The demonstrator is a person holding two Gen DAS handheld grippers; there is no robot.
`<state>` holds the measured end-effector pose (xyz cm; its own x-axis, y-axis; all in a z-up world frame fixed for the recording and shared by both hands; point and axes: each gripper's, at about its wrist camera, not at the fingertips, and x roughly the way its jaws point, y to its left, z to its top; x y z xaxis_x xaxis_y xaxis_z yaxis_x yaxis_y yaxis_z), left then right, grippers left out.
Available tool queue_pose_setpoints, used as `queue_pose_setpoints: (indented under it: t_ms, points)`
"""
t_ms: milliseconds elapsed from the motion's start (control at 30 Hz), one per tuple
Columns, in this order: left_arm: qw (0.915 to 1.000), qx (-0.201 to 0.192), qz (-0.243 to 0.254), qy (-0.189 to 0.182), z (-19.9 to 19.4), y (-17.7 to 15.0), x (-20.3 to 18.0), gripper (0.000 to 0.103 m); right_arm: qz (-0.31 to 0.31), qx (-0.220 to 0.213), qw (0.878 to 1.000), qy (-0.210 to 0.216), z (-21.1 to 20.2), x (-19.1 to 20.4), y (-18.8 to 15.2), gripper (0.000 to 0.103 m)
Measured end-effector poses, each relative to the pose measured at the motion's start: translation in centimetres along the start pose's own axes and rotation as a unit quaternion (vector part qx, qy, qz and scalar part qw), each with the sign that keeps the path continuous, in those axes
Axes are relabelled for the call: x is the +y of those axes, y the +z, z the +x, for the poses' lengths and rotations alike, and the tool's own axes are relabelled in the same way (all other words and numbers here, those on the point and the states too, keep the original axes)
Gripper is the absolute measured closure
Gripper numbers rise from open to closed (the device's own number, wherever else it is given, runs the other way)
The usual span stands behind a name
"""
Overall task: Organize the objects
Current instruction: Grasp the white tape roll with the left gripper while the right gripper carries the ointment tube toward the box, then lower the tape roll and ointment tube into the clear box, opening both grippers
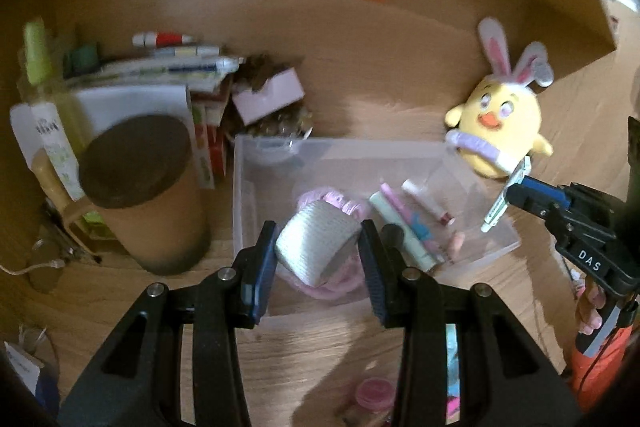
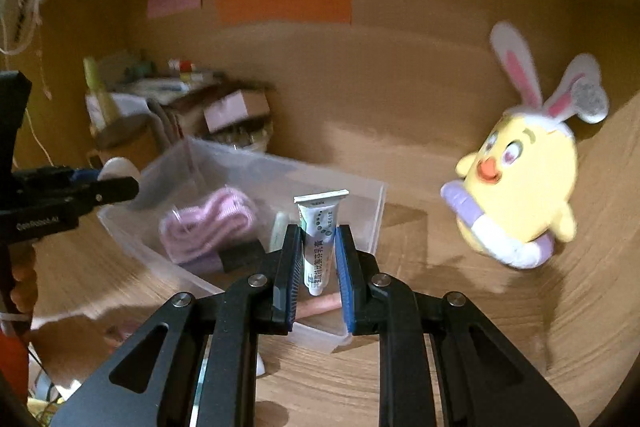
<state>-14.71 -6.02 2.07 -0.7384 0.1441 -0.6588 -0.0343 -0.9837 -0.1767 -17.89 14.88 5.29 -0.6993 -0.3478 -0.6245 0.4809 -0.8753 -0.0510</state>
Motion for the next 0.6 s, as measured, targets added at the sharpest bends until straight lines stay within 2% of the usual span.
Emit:
queue_pose_setpoints:
  t_ms: [167,333,400,500,600]
  points:
    - [0.9996,0.030,0.001,-0.002,2.4,-0.2,0.2,0.063,-0.017,0.037,0.999,-0.011,3.4,0.6,-0.3,0.087]
    - [0.9992,0.038,0.006,-0.011,2.8,-0.5,-0.1,0.060,-0.015,0.062,0.998,0.014,5.3,1.4,-0.3,0.087]
    - [0.9993,0.036,0.009,-0.008,2.5,-0.5,-0.2,0.049,-0.012,0.069,0.997,0.029,5.6,1.6,-0.2,0.087]
    - [0.9995,0.029,0.012,-0.010,1.7,-0.6,-0.5,0.036,-0.012,0.066,0.997,0.041,5.3,2.1,-0.1,0.073]
    - [0.9997,0.017,0.019,-0.006,0.6,-0.8,-0.9,0.031,-0.019,0.050,0.998,0.042,4.0,2.6,-0.1,0.068]
